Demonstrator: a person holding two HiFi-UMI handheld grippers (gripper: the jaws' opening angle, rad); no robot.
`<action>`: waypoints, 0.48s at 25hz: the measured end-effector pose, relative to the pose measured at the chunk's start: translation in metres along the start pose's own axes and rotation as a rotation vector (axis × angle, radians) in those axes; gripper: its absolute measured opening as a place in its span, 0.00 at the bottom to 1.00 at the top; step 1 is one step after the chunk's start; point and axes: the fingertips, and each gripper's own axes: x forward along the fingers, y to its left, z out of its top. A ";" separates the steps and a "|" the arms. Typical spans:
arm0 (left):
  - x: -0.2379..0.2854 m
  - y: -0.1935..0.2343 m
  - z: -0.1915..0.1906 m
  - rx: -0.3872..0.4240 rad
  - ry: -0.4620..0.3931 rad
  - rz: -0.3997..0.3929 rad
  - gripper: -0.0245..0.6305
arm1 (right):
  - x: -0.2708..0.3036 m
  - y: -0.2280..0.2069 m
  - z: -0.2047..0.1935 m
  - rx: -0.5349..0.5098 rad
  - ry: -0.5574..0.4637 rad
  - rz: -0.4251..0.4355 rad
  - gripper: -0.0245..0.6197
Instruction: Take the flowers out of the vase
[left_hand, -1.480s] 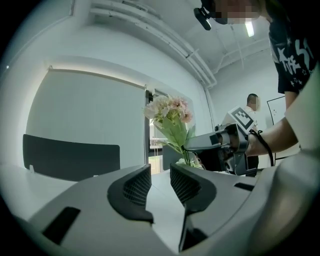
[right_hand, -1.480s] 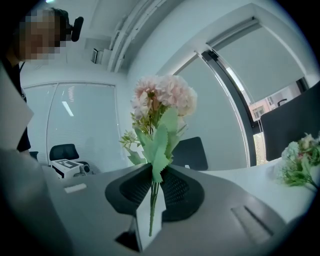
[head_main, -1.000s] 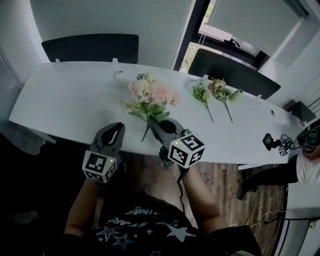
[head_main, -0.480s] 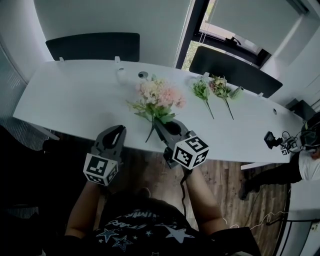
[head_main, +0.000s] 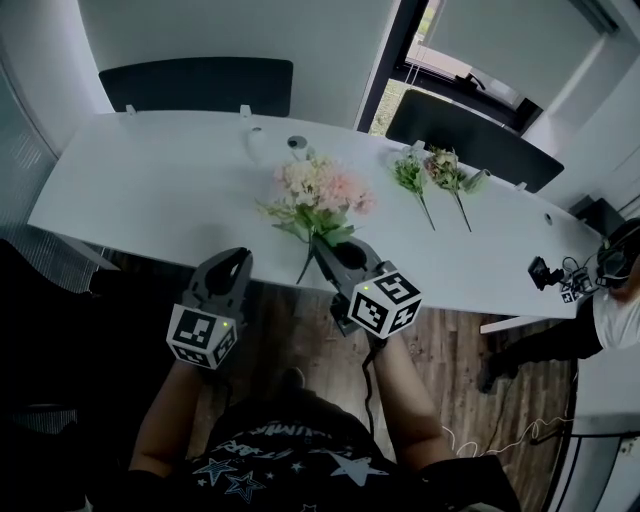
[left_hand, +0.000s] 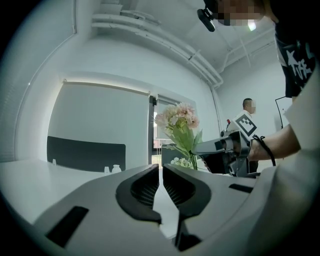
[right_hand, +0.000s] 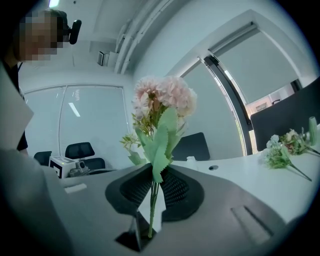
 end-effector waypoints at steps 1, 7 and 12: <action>-0.008 0.002 0.002 0.001 -0.002 -0.001 0.08 | 0.000 0.009 -0.001 -0.004 0.002 -0.003 0.11; -0.054 0.005 0.012 0.004 -0.023 -0.007 0.08 | -0.011 0.059 -0.006 -0.028 0.007 -0.017 0.11; -0.085 -0.008 0.023 0.004 -0.026 -0.022 0.08 | -0.029 0.094 -0.003 -0.038 0.003 -0.013 0.11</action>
